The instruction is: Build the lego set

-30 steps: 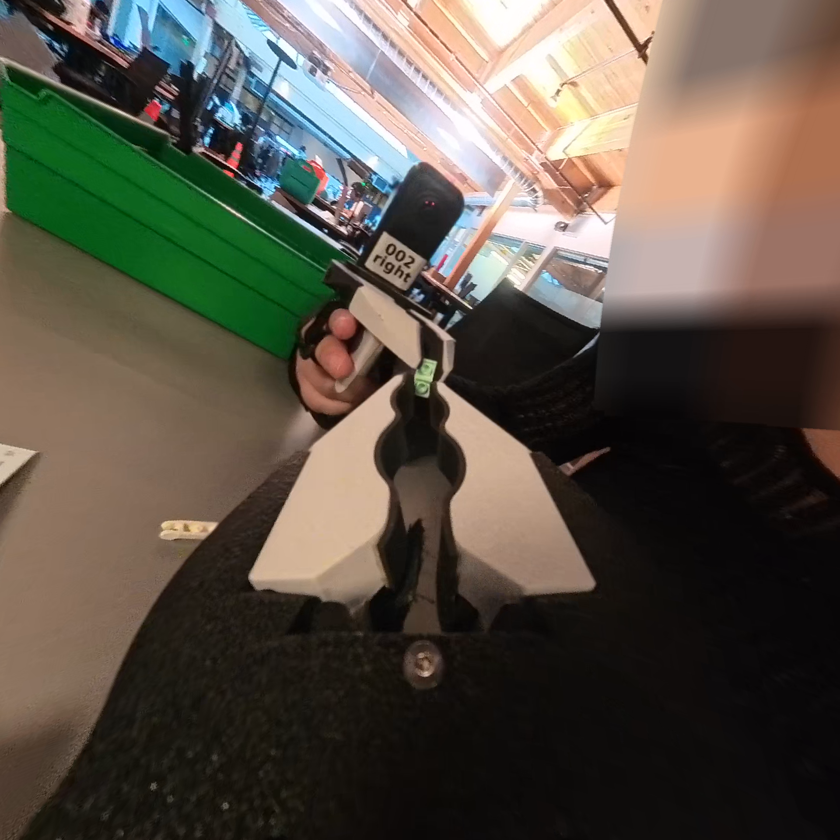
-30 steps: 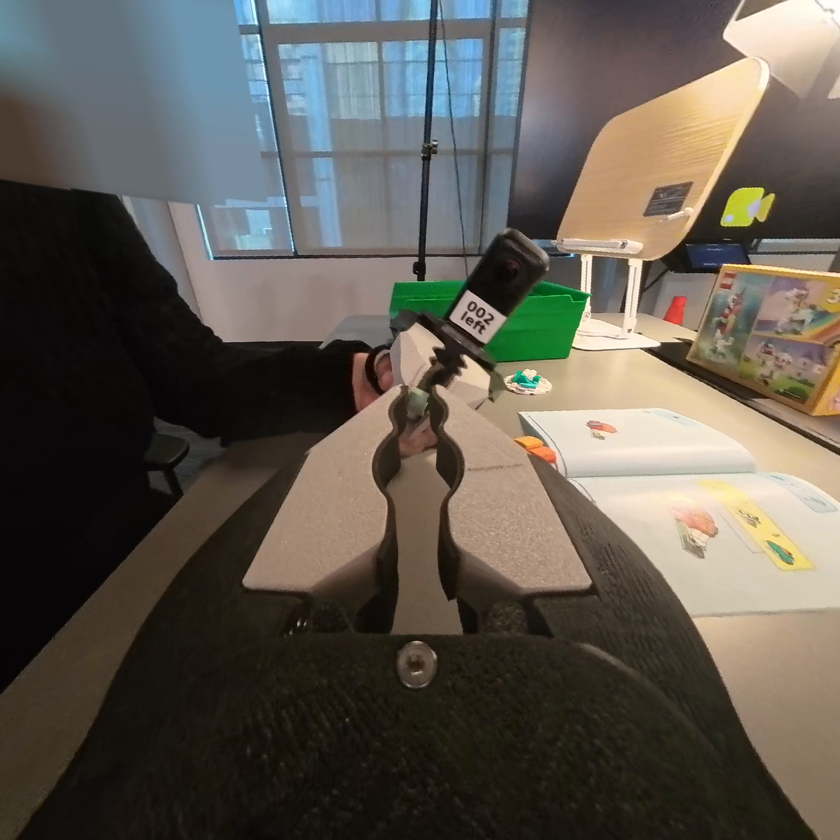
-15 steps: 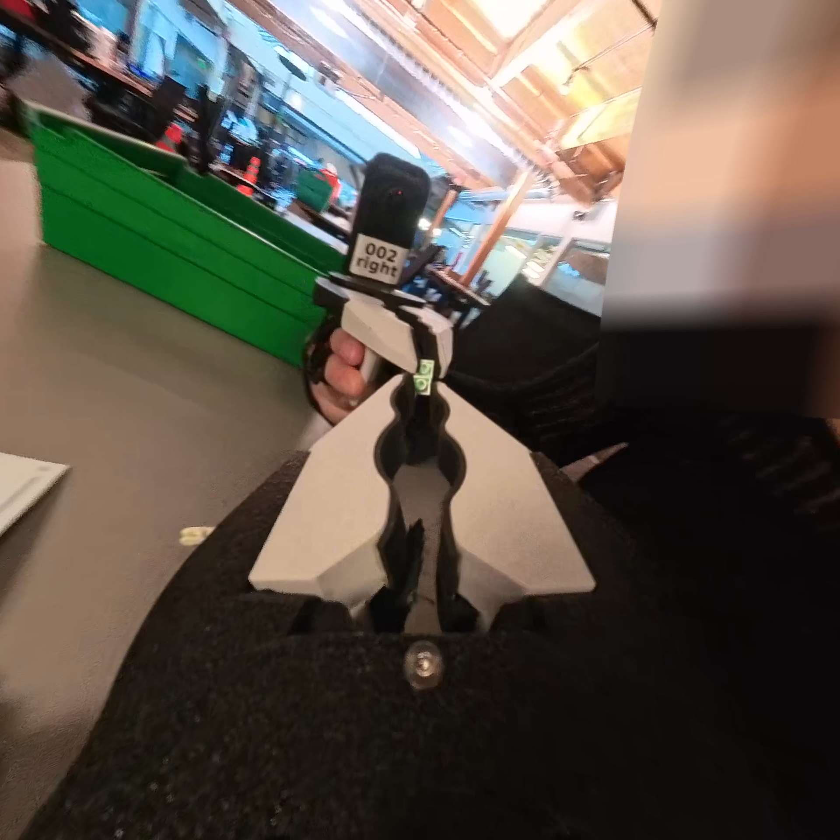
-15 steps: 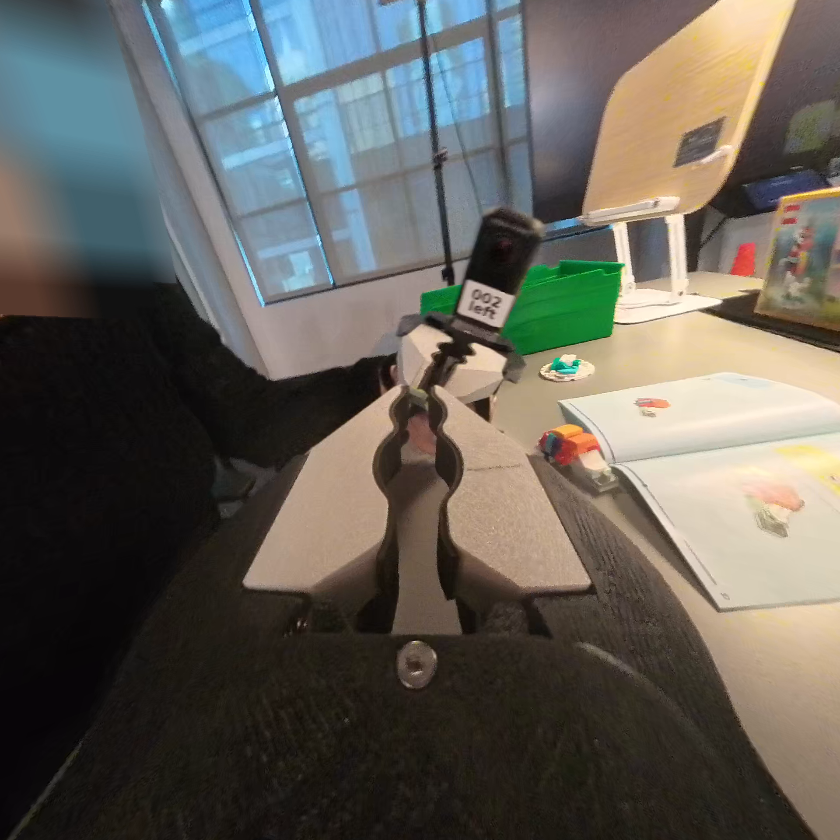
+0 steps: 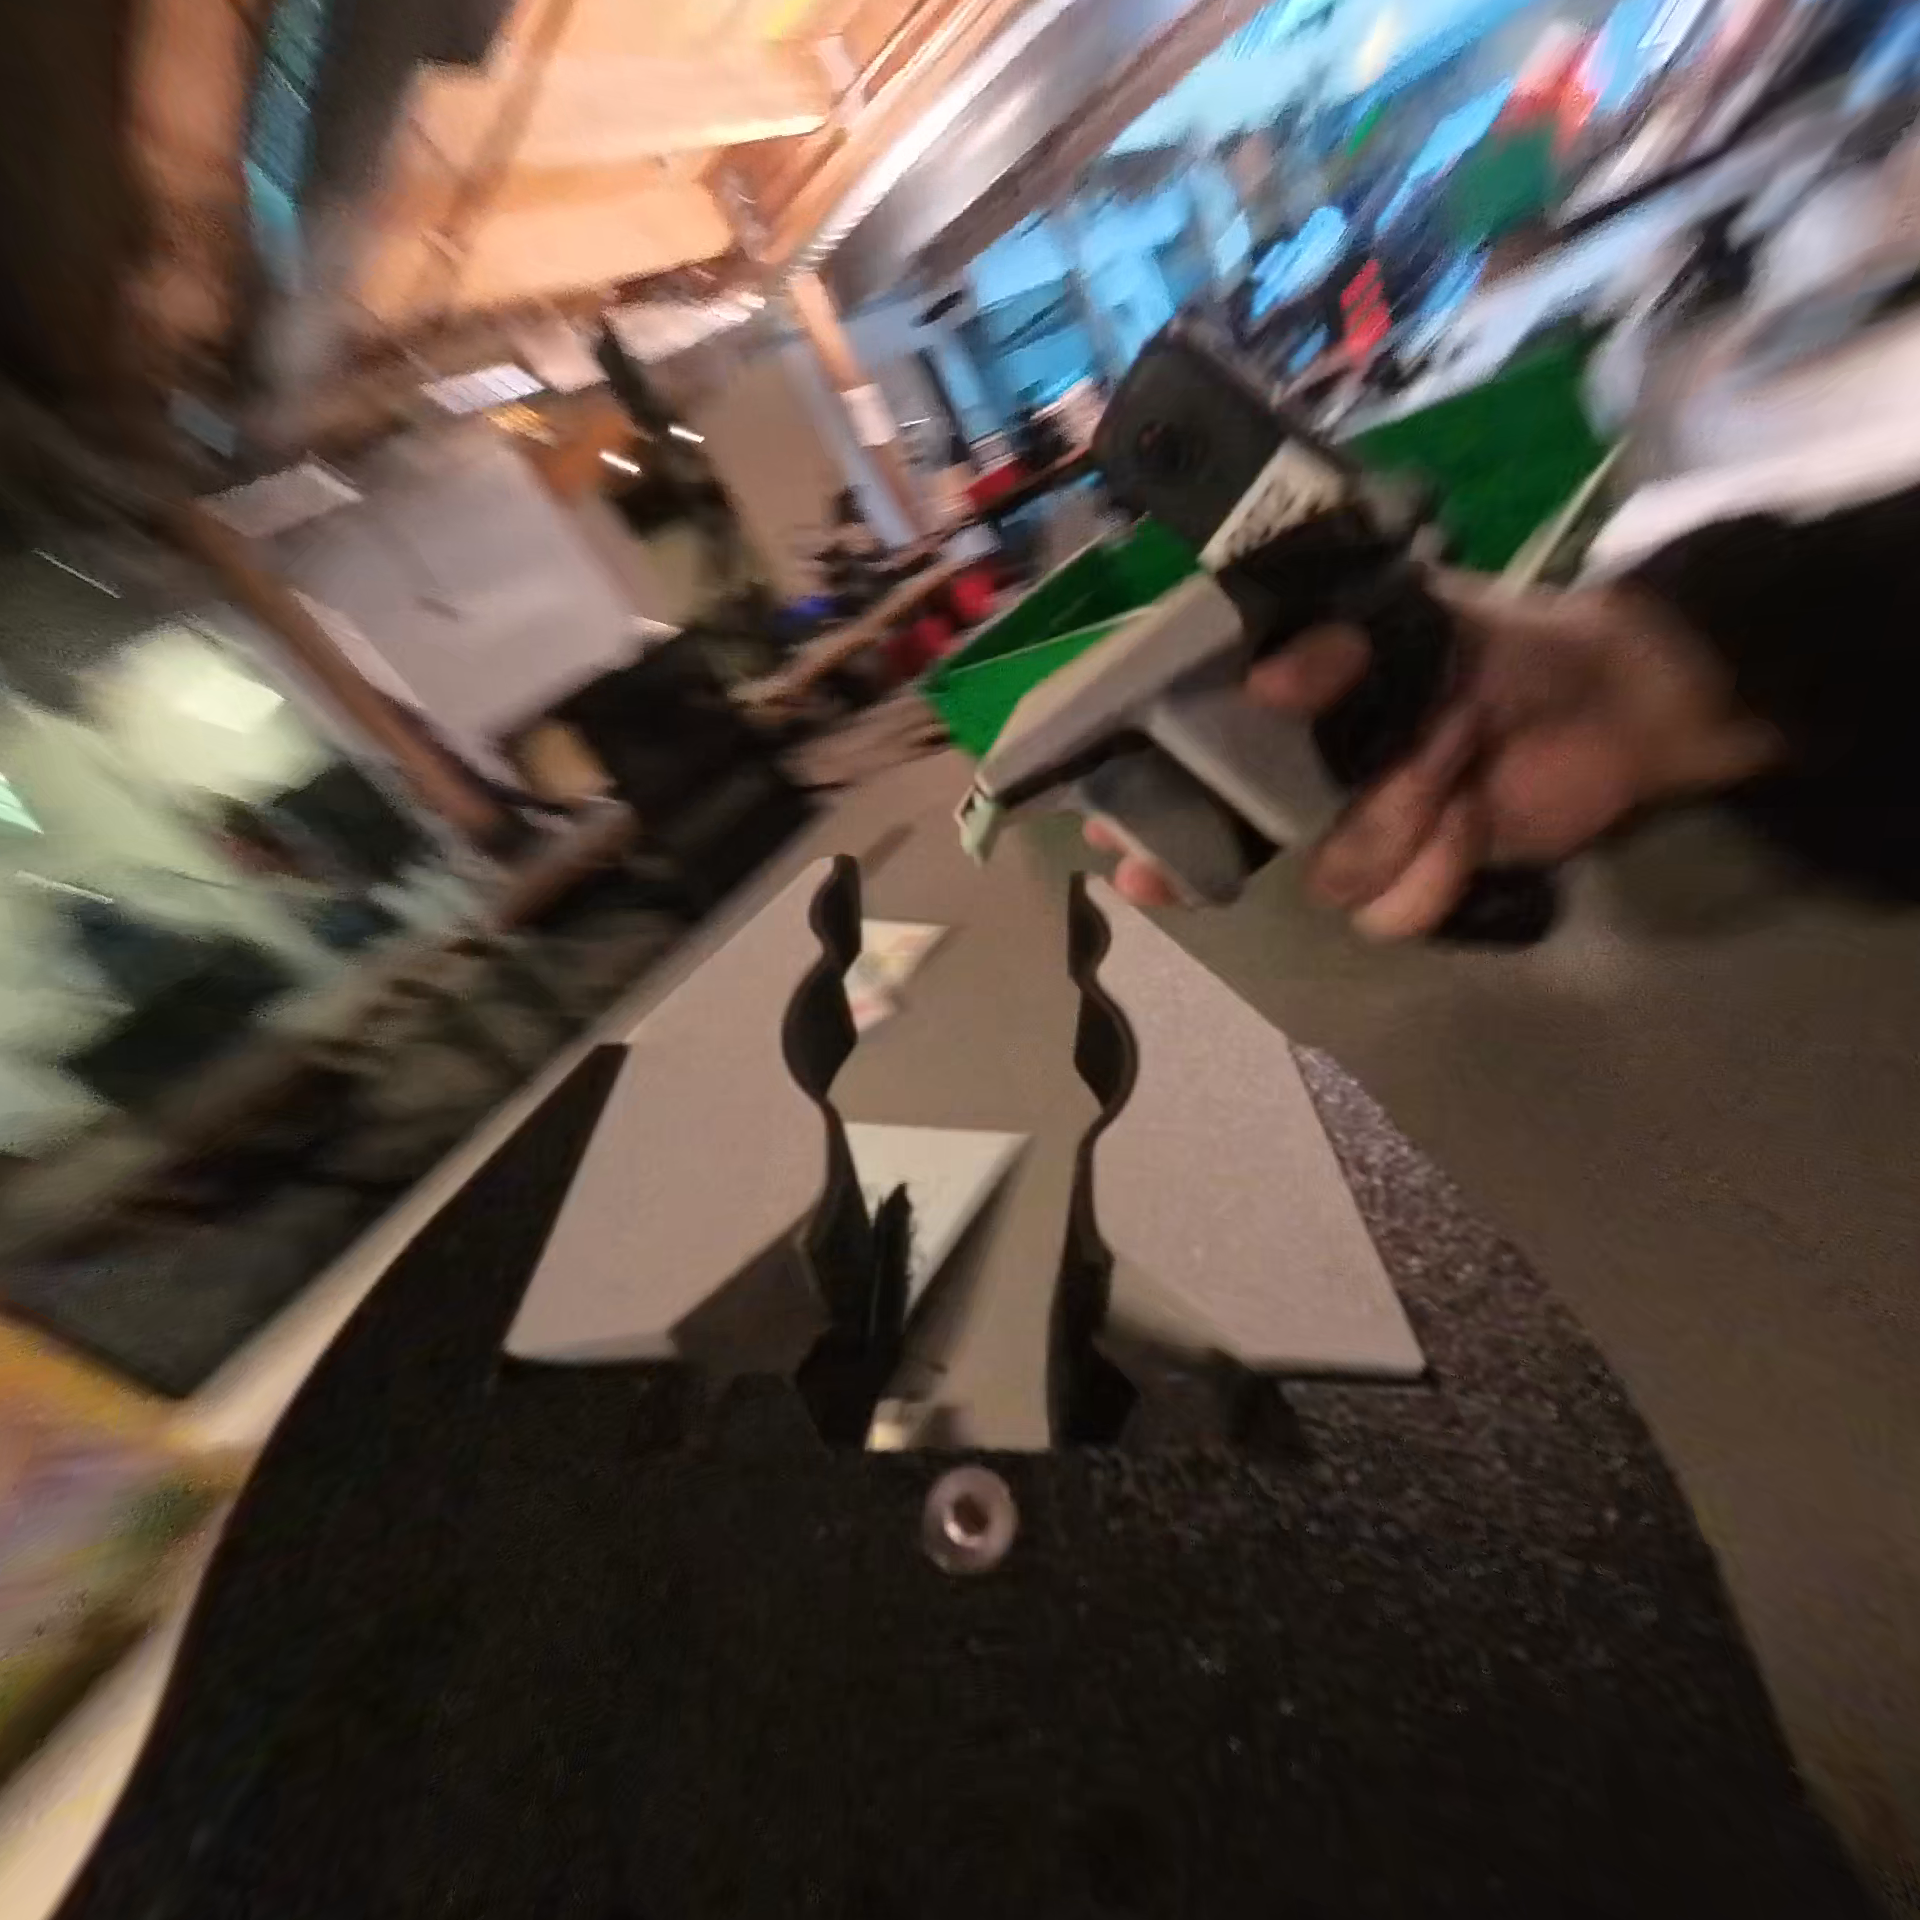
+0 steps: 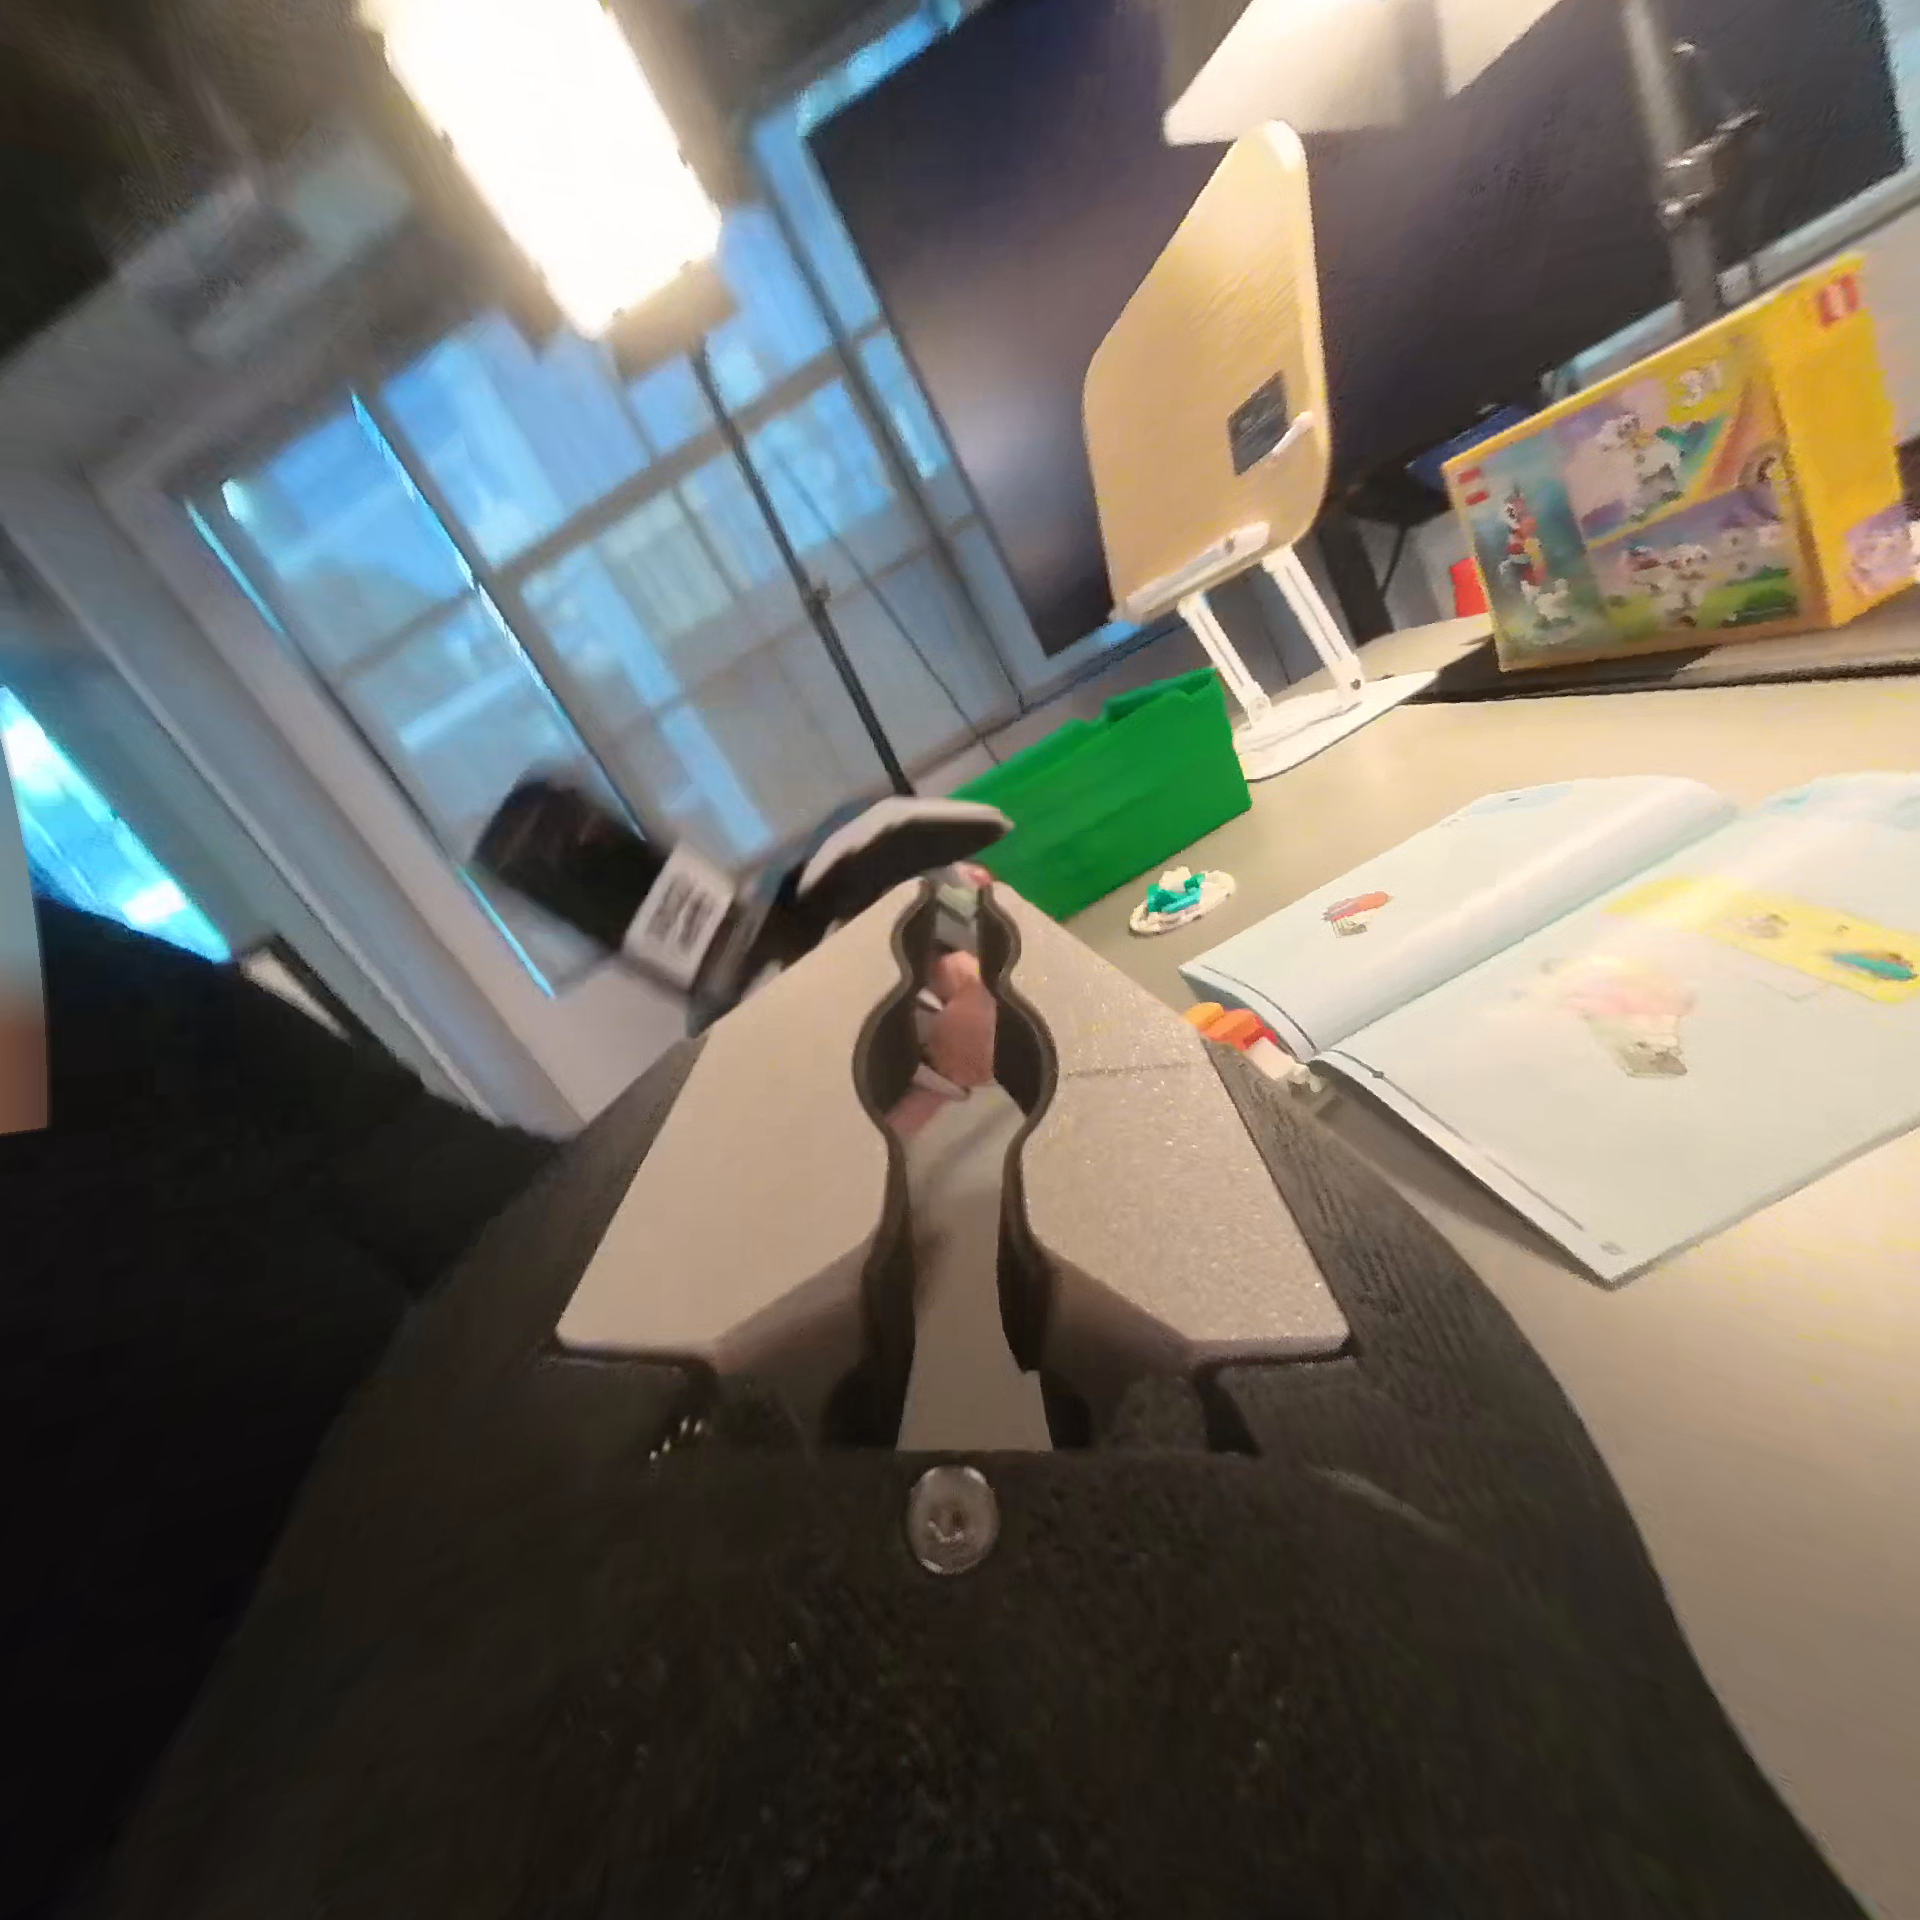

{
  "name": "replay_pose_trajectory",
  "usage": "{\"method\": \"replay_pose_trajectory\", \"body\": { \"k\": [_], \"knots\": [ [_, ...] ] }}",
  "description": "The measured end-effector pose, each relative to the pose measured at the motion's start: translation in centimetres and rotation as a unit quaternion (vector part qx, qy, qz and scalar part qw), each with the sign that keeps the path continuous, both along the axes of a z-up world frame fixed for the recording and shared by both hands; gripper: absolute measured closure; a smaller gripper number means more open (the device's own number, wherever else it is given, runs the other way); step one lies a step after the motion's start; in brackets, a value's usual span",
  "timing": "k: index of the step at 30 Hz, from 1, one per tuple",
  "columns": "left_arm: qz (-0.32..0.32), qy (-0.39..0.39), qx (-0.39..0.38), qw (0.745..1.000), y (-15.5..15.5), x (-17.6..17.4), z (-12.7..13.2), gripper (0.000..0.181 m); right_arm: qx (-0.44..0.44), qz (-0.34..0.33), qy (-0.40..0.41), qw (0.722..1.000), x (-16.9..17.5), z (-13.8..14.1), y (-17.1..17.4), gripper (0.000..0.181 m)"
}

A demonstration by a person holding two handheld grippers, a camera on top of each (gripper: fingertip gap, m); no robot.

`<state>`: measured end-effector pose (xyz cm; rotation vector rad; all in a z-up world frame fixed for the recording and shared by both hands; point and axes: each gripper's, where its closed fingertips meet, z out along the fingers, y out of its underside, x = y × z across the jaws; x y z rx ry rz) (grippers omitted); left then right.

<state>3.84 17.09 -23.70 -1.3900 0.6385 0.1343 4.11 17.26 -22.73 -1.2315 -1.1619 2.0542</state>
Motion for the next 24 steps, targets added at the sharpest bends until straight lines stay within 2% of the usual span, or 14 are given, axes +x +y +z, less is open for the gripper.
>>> {"method": "replay_pose_trajectory", "body": {
  "k": [2,4,6,8,10,13,20,24],
  "knots": [
    [0.079,0.156,0.075,0.982,0.0,0.0,0.1,0.145,-0.075,-0.003,0.008,0.997,-0.2,0.6,0.8,0.175],
    [0.139,0.278,0.131,0.941,0.1,0.2,0.2,0.144,-0.152,0.006,0.011,0.988,-0.2,1.0,1.3,0.175],
    [0.170,0.360,0.170,0.901,0.3,0.6,0.4,0.139,-0.211,0.027,0.010,0.977,-0.2,1.1,1.5,0.175],
    [0.189,0.409,0.180,0.874,0.6,0.5,0.1,0.136,-0.248,0.048,-0.008,0.967,-0.4,0.7,1.3,0.175],
    [0.204,0.443,0.188,0.853,0.8,0.2,0.1,0.138,-0.269,0.069,-0.032,0.960,-0.7,0.3,0.8,0.175],
    [0.200,0.465,0.190,0.841,0.7,0.2,-0.3,0.142,-0.279,0.078,-0.062,0.955,-1.0,-0.5,0.2,0.175],
    [0.205,0.474,0.188,0.835,0.6,-0.2,-0.3,0.167,-0.308,0.097,-0.080,0.943,-1.1,-1.0,0.1,0.175],
    [0.196,0.480,0.187,0.835,0.4,-0.1,-0.5,0.174,-0.314,0.096,-0.086,0.941,-1.2,-1.3,0.2,0.175]
  ]
}}
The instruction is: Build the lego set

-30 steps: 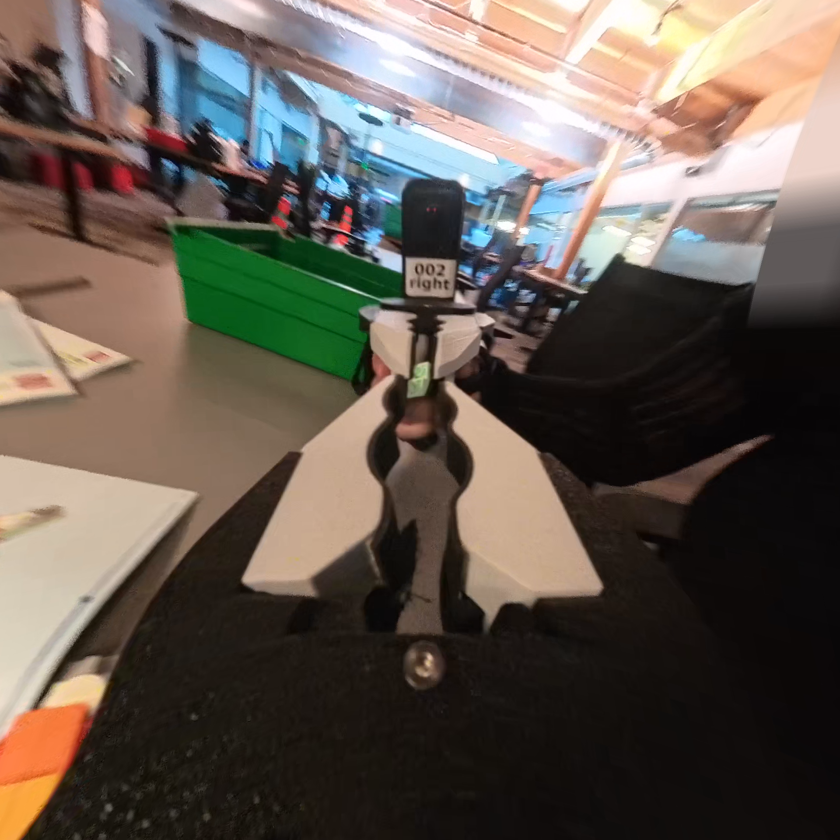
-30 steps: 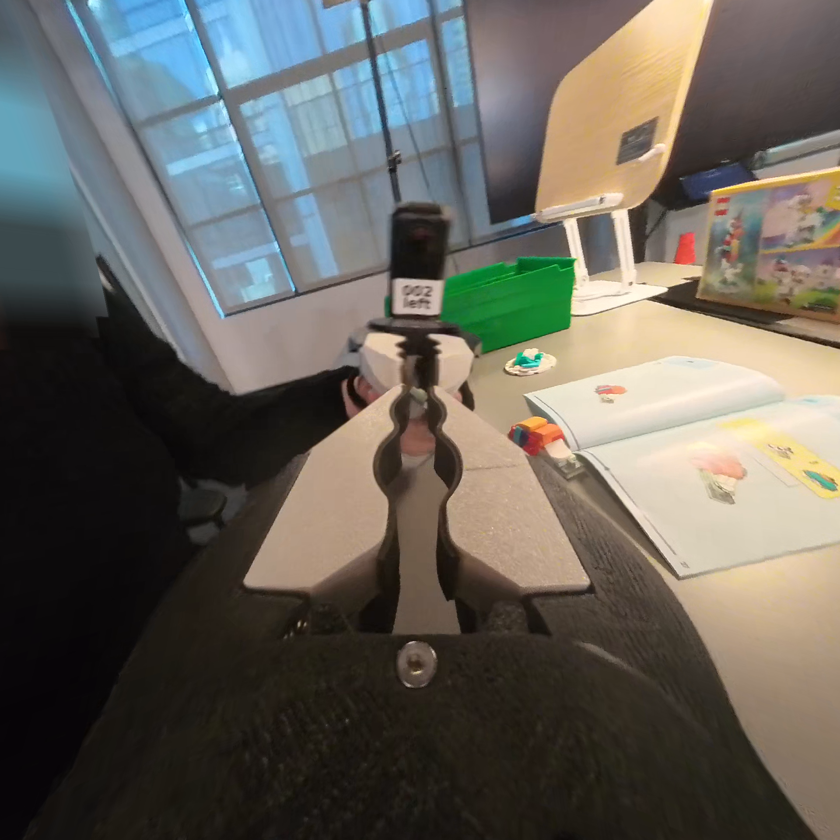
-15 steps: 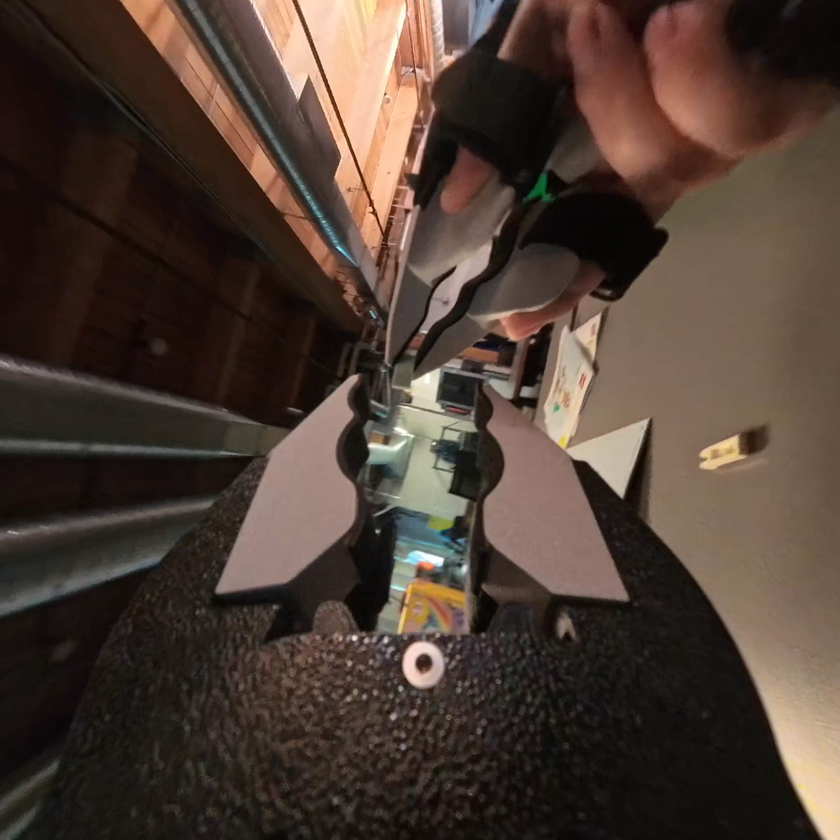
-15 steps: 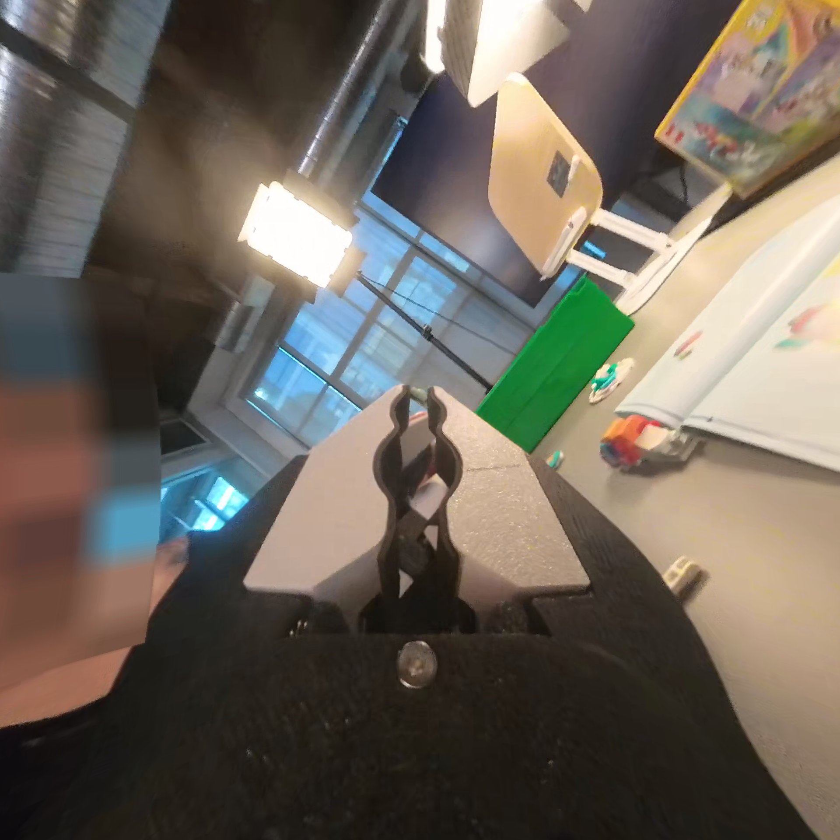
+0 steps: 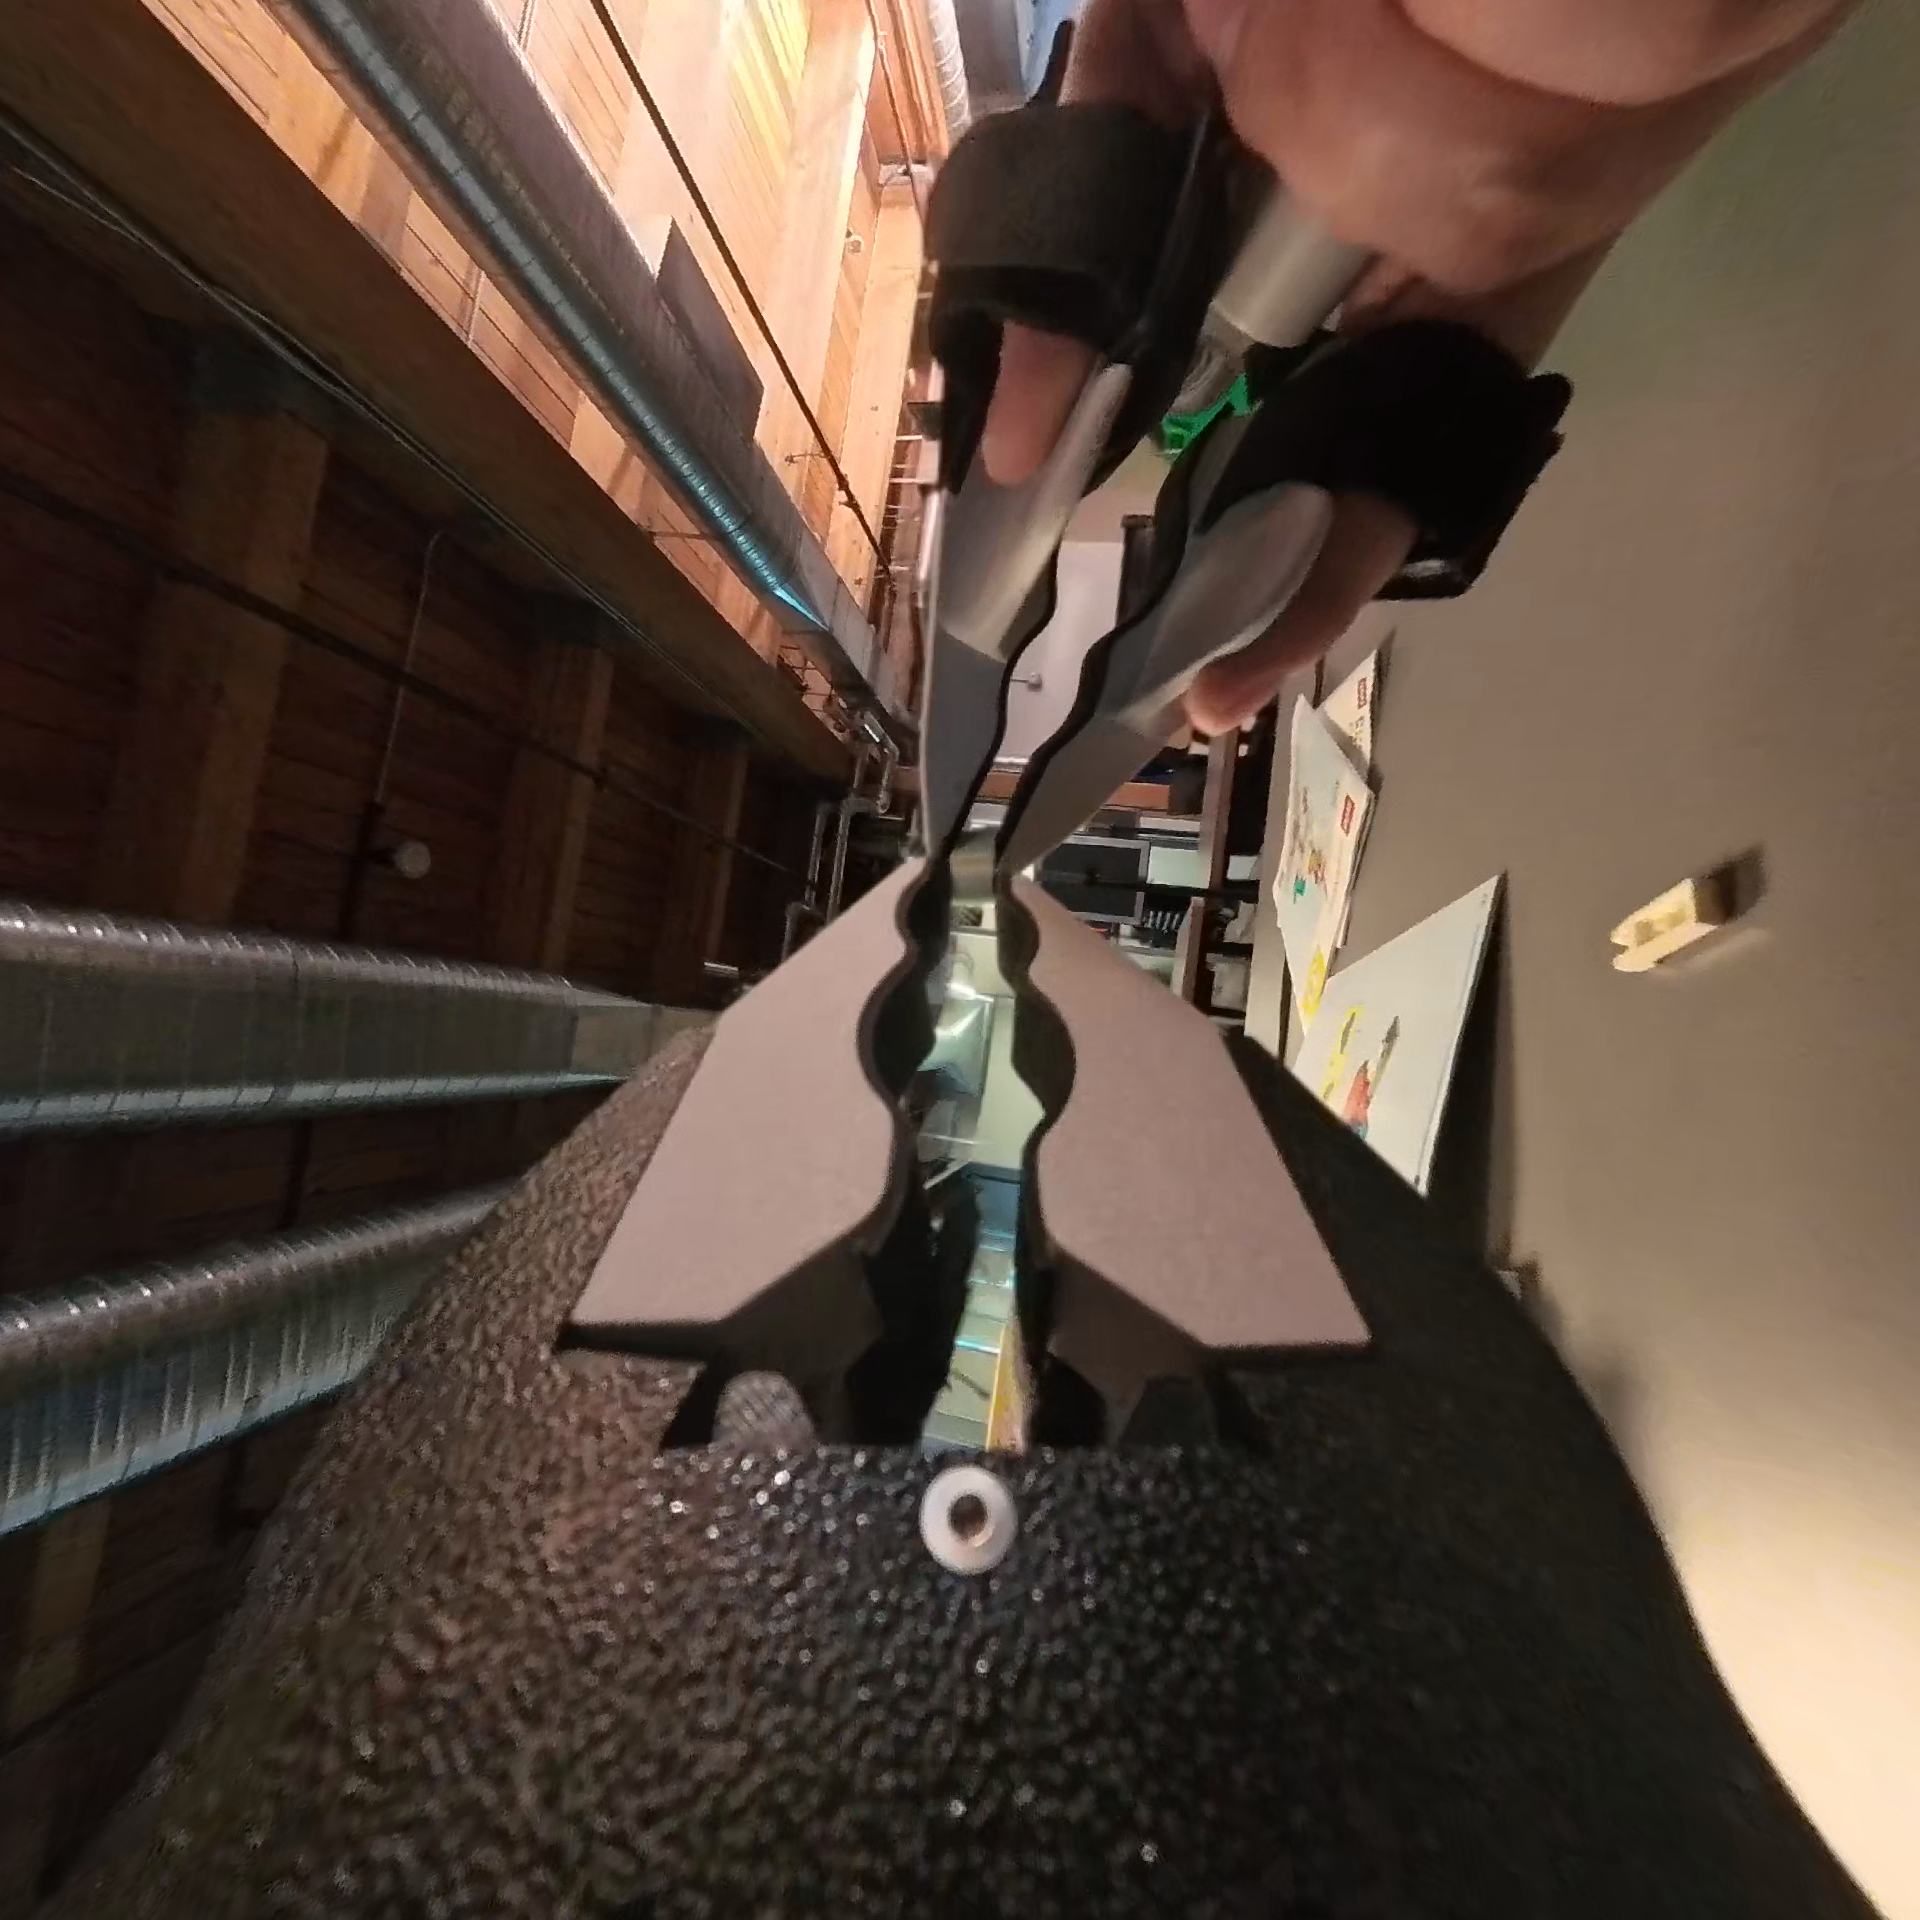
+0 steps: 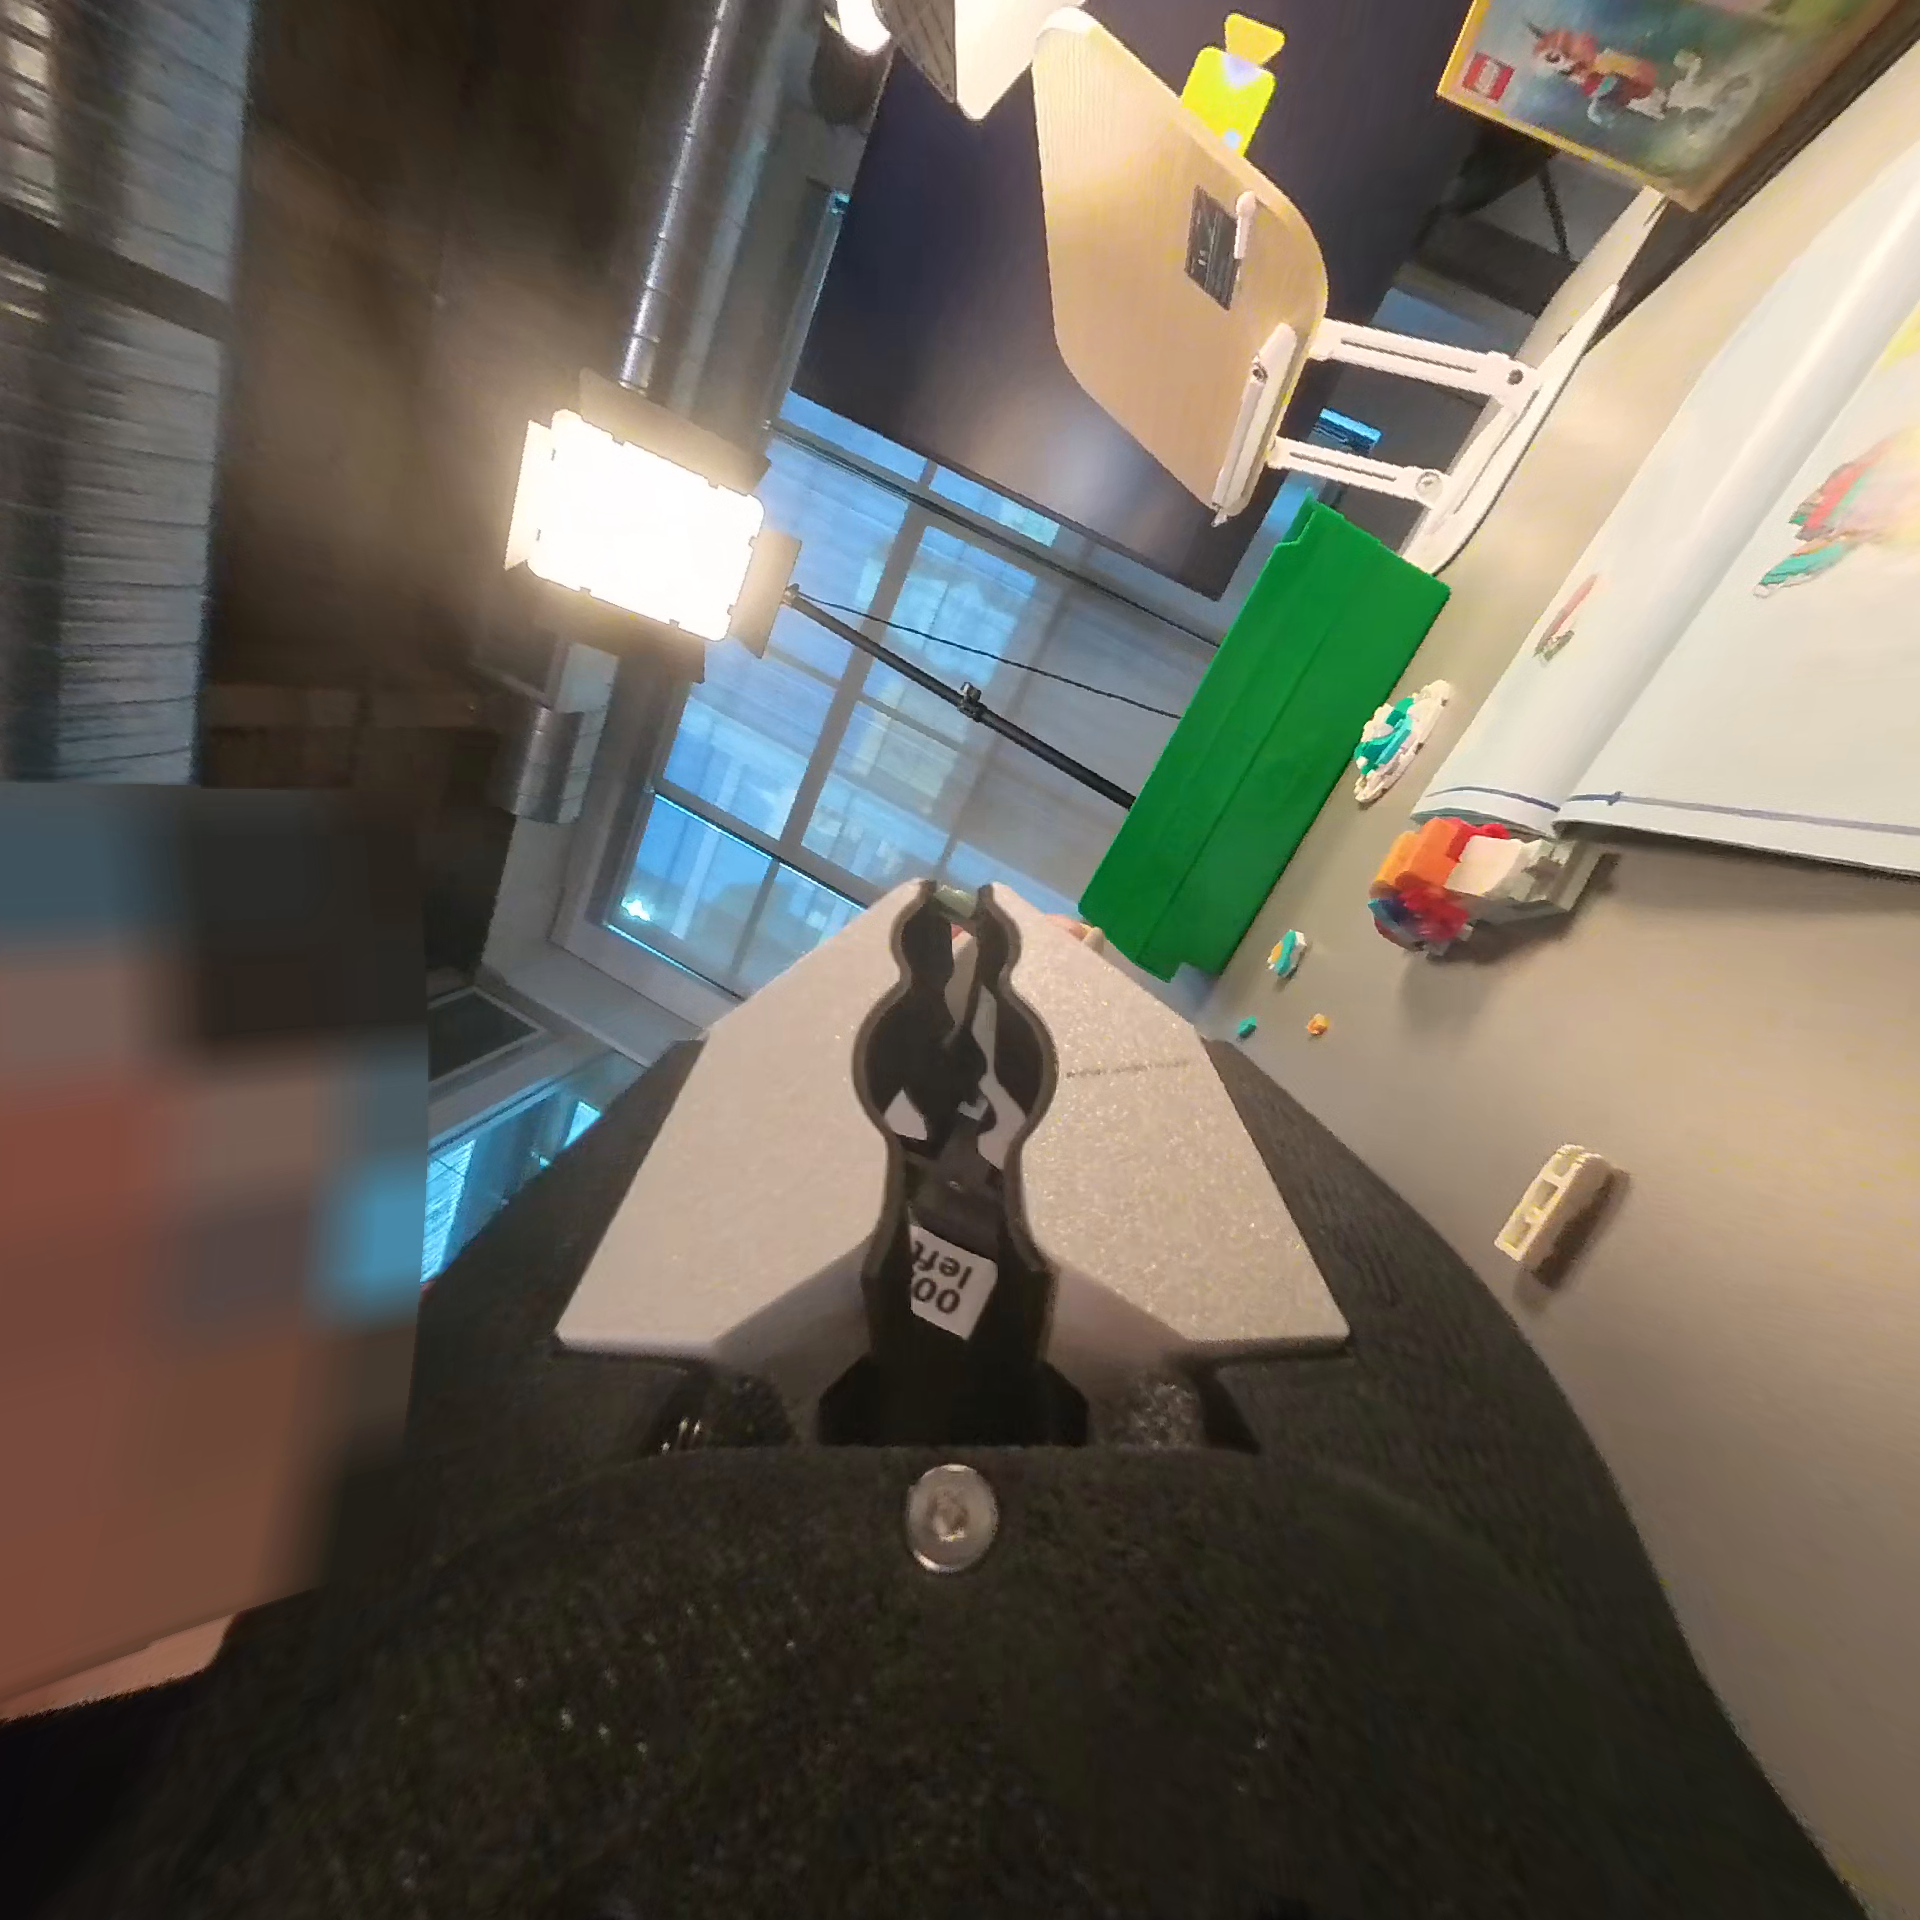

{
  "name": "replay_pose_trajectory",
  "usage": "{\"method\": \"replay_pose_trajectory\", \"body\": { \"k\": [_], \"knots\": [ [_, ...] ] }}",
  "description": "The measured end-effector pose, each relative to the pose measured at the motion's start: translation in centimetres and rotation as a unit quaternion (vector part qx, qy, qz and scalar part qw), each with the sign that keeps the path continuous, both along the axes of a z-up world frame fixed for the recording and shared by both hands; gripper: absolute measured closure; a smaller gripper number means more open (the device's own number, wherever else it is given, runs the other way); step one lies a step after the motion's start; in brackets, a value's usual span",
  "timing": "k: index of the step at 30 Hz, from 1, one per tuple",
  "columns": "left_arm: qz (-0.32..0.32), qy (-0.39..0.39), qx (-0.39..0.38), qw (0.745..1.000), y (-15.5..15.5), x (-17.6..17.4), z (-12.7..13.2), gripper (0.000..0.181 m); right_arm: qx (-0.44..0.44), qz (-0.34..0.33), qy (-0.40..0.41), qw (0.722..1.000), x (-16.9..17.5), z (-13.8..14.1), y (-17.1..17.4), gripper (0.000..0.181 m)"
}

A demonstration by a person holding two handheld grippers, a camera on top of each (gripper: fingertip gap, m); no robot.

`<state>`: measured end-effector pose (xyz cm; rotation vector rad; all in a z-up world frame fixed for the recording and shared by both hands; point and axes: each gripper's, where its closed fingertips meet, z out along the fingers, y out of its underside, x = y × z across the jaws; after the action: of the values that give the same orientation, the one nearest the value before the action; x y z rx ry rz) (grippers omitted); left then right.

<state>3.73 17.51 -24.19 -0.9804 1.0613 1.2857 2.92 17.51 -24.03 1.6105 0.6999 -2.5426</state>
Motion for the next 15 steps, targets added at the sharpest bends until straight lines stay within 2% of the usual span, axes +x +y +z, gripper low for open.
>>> {"method": "replay_pose_trajectory", "body": {
  "k": [4,8,12,15],
  "knots": [
    [-0.003,-0.012,-0.023,1.000,0.1,-0.2,-0.4,0.174,-0.001,-0.001,-0.008,1.000,-0.1,-0.3,0.1,0.175],
    [-0.024,-0.097,-0.085,0.991,0.5,-0.6,-1.4,0.175,0.032,-0.033,-0.017,0.999,-0.5,-0.9,0.7,0.169],
    [-0.042,-0.200,-0.179,0.963,0.8,-1.1,-3.3,0.175,0.125,-0.077,-0.019,0.989,-0.4,-1.3,1.9,0.163],
    [-0.069,-0.296,-0.238,0.922,0.7,-1.0,-4.1,0.174,0.213,-0.112,-0.022,0.970,-0.3,-1.7,2.7,0.163]
  ]
}}
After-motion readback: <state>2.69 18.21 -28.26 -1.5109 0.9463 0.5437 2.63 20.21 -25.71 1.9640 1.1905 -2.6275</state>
